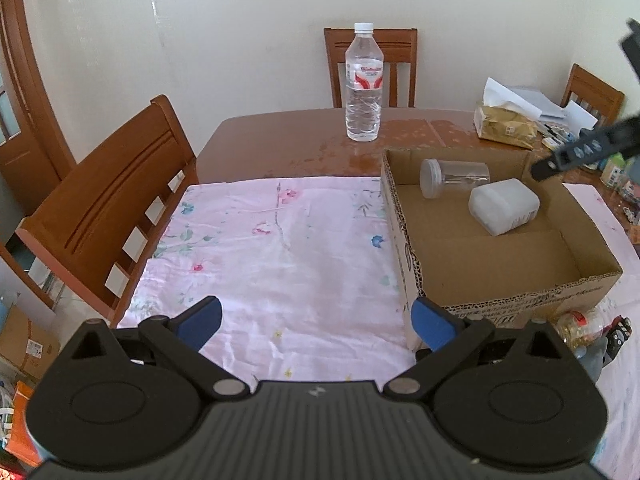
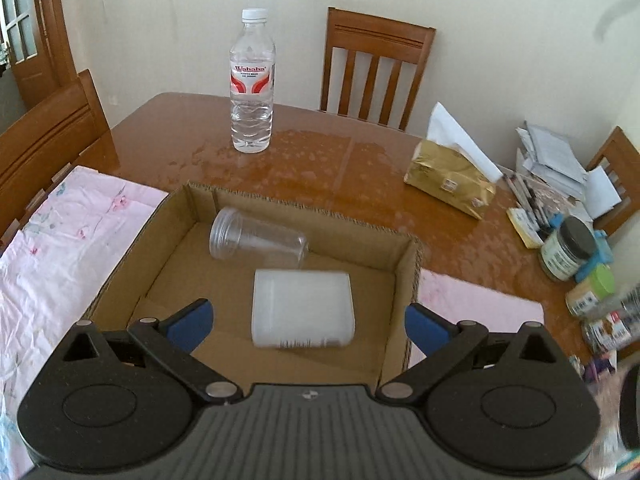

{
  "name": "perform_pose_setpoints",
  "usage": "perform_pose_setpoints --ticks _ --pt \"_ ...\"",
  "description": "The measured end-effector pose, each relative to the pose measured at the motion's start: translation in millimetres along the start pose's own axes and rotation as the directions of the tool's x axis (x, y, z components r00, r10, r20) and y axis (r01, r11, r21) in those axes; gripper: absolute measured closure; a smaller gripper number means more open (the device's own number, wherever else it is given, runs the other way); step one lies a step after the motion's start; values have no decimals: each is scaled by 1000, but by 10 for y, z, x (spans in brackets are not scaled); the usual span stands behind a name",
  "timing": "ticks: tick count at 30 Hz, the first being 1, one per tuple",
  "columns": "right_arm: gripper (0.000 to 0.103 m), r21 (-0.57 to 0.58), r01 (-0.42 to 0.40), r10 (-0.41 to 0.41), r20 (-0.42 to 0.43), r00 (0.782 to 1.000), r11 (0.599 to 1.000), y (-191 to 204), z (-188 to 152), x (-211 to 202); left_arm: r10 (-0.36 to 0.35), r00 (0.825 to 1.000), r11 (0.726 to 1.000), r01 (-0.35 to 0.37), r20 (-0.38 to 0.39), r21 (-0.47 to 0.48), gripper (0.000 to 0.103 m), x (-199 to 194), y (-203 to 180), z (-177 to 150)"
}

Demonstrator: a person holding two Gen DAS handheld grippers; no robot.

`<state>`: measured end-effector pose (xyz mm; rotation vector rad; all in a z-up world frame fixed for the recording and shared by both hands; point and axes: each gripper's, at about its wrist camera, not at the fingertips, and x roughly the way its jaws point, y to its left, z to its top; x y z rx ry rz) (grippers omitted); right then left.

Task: Organize rigid objects
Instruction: 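Move left tool to the red S.L train while right tool approaches black toy car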

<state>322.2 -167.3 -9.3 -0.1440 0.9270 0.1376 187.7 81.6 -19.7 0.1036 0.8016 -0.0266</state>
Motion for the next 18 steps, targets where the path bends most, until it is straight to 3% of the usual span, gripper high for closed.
perform_pose_setpoints --ticks 10,18 --pt "0 121 89 -88 -17 996 989 -52 -639 -443 -65 998 997 65 0 47 2 27 32 -62" --pt "0 290 195 -167 -116 979 937 -138 -1258 -488 -136 990 984 139 -36 111 2 77 54 -209"
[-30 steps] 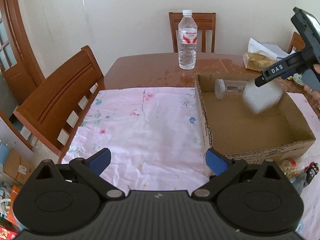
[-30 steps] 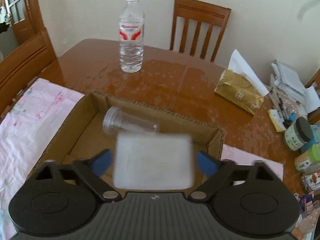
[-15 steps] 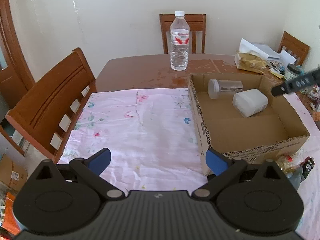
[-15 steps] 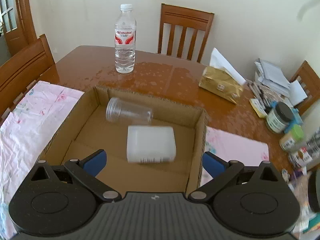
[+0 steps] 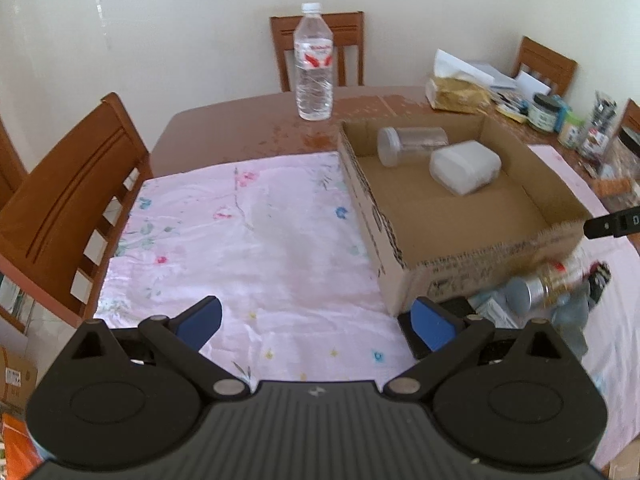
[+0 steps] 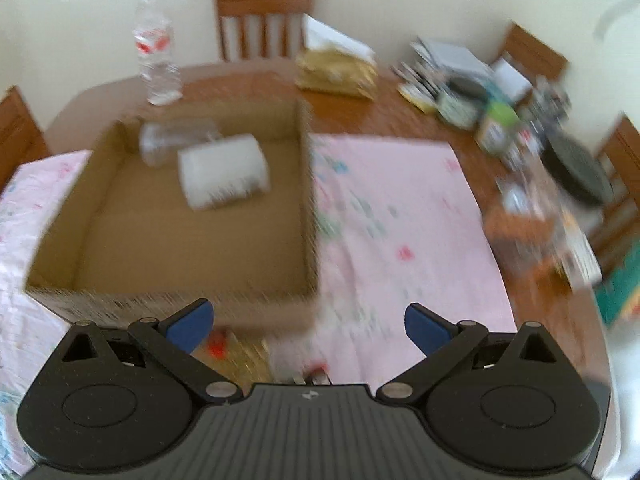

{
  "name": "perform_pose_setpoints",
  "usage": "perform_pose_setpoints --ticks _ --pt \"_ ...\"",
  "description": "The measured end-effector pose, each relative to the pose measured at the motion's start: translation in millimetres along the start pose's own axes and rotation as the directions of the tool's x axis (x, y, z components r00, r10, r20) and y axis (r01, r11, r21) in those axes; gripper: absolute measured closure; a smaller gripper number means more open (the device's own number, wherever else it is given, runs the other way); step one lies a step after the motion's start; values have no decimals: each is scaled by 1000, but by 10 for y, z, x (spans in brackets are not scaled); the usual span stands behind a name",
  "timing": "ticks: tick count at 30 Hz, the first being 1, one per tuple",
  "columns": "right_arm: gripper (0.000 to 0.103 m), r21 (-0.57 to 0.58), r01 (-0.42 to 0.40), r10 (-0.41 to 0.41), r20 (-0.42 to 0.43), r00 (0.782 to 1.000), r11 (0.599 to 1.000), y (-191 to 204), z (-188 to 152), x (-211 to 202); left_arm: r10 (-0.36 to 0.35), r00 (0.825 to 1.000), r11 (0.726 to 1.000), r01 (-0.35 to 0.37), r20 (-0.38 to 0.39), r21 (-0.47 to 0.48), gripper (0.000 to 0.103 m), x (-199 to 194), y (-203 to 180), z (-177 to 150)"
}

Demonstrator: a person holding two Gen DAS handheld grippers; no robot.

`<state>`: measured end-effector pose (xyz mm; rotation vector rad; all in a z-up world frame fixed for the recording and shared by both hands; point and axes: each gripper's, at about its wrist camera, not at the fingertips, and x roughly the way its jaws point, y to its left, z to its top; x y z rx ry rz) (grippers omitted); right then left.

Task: Organize rigid objects
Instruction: 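Move left tool to the red S.L train while right tool approaches black toy car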

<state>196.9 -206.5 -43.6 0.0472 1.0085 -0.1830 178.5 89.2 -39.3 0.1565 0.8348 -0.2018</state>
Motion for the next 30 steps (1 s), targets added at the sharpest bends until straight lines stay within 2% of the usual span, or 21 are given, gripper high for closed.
perform_pose_setpoints --ticks 8,13,20,25,30 --pt "0 137 81 -74 -54 996 987 -150 -282 179 -73 997 995 74 -22 64 2 -29 17 -197" --pt "0 171 114 -103 -73 992 979 -202 -338 291 -70 997 996 72 -31 53 2 -68 38 -277" --pt "0 176 106 -92 -87 992 979 -328 -407 314 -40 998 999 41 -46 13 2 -116 -10 -314" --pt "0 177 95 -81 -86 993 980 -513 -541 211 -31 999 999 33 -43 33 2 -134 -198 -296" --pt "0 159 38 -29 -58 998 987 -660 -682 69 -50 998 997 52 -41 50 2 -150 -413 -261"
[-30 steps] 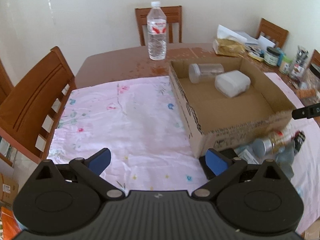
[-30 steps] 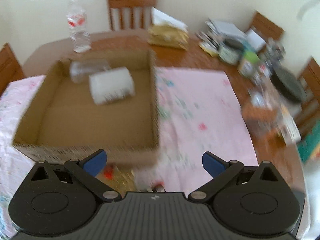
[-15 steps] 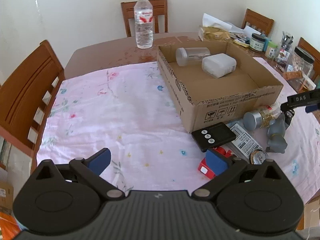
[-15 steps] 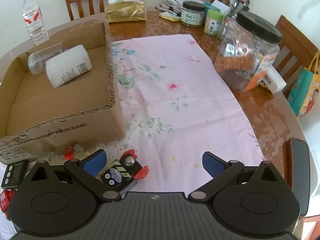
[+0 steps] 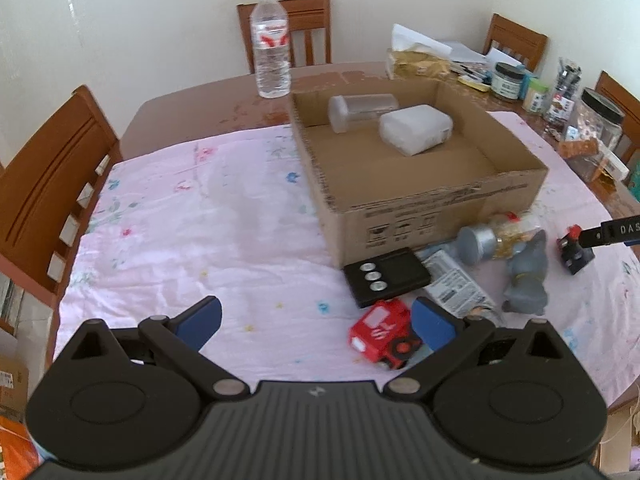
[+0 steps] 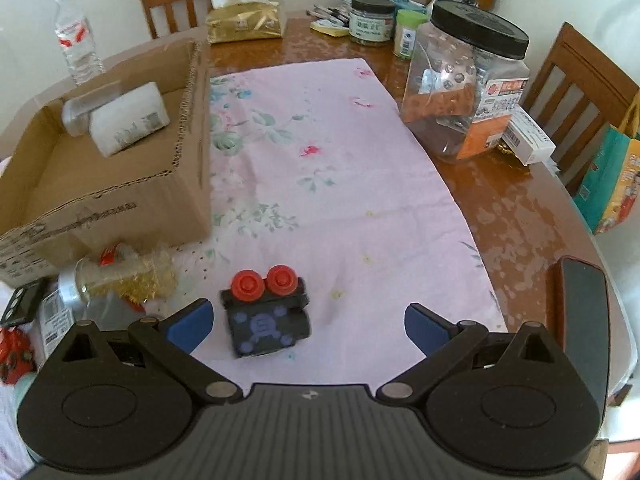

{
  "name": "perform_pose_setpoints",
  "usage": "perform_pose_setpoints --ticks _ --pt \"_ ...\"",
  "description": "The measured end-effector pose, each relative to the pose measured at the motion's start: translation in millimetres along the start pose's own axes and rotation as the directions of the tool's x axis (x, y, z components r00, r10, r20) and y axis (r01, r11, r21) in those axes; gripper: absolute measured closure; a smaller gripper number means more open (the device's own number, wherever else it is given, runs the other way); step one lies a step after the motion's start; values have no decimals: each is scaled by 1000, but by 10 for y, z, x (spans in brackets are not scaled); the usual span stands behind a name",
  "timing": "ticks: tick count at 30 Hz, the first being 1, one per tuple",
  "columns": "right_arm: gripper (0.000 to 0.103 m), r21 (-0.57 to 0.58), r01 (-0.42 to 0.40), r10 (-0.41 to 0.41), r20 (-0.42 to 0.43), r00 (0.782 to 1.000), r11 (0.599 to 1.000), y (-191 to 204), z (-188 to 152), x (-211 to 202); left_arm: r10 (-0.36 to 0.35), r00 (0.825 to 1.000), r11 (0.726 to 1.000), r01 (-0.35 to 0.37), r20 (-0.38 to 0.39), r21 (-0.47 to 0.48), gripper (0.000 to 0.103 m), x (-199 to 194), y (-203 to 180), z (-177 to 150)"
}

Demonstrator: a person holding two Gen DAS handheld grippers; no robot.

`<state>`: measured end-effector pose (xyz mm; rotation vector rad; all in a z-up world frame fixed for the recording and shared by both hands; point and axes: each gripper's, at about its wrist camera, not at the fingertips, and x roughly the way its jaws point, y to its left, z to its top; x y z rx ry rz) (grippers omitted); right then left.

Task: Organize rigid objects
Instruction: 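Move left tool to the red S.L train while right tool approaches black toy car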

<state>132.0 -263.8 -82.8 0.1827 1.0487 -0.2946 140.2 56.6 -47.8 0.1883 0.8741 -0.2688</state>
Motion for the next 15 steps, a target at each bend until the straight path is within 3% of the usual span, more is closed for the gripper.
perform_pose_setpoints --ticks 6,15 --pt "0 -68 -52 52 -2 999 996 37 -140 91 -14 1000 1000 15 -12 26 2 -21 -213 -16" --pt "0 -148 -36 35 -12 999 988 100 -239 362 2 998 1000 -1 -61 5 2 8 -266 -118"
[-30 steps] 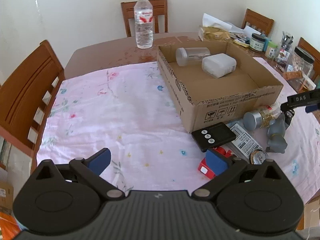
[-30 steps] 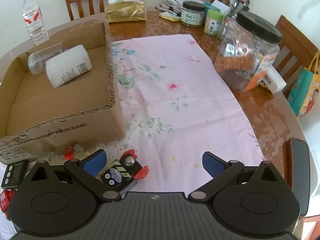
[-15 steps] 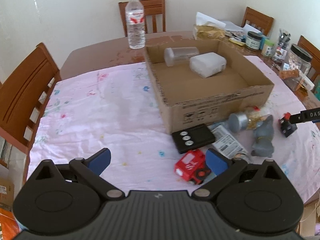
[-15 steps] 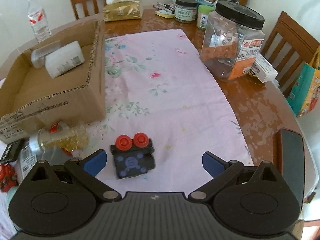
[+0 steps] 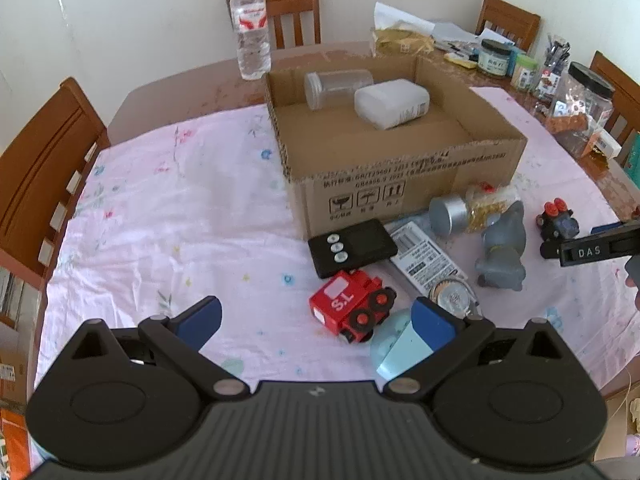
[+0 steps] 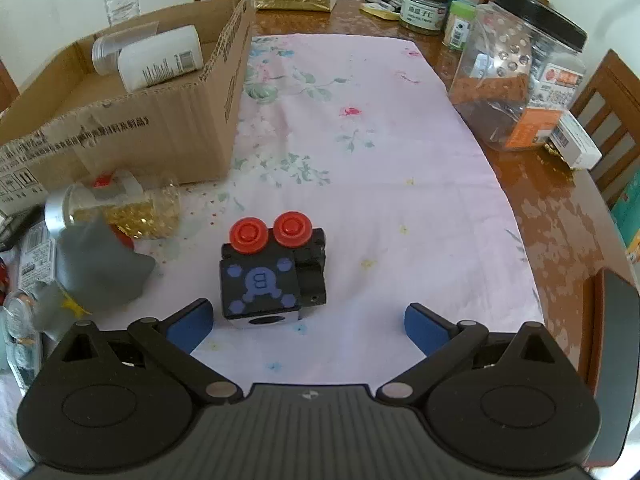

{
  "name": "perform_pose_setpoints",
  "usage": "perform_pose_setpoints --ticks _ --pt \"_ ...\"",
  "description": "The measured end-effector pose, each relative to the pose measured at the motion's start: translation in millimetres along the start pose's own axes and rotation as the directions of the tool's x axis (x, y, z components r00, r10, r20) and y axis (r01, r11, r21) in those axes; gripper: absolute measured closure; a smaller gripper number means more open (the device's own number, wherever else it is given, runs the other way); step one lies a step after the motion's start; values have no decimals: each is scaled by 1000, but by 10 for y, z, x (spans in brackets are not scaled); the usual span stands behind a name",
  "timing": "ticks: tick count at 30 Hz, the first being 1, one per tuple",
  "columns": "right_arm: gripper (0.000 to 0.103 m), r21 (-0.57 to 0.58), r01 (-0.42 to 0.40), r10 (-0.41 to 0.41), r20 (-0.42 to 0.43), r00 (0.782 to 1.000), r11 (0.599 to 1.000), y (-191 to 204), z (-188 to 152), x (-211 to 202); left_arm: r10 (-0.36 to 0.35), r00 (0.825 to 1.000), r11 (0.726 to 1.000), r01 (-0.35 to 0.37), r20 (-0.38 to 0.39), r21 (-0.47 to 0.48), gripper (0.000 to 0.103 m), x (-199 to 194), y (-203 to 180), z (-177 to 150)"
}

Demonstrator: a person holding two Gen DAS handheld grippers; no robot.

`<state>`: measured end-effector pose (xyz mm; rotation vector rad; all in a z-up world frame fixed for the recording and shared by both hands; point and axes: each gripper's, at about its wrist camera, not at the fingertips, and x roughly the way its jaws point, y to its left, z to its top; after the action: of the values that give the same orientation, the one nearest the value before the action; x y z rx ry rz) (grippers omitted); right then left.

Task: Organize rigid objects
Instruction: 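Move left tool to the red S.L train while right tool approaches black toy car, then grasp the red S.L train with left tool while right tool grasps black toy car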

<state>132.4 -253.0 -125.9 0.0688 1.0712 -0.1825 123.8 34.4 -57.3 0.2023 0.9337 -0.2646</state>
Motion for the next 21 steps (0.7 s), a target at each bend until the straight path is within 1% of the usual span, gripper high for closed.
perform_pose_setpoints --ticks 5,10,15,19,21 --pt "0 -33 -20 21 15 1000 999 -10 43 42 -14 999 1000 14 -33 -25 2 127 -7 -30" --pt "0 -42 -25 26 26 999 999 -15 38 43 -31 999 998 29 -38 -50 2 348 -35 37" --pt "0 -40 -23 25 39 999 999 -13 13 35 -24 999 995 19 -49 -98 2 621 -43 109" --pt "0 -37 -21 23 41 999 999 -10 9 31 -7 998 996 1 -63 -88 2 735 -50 98" --pt "0 -37 -21 22 45 999 999 -9 4 28 -14 998 996 8 -61 -94 2 743 -19 72"
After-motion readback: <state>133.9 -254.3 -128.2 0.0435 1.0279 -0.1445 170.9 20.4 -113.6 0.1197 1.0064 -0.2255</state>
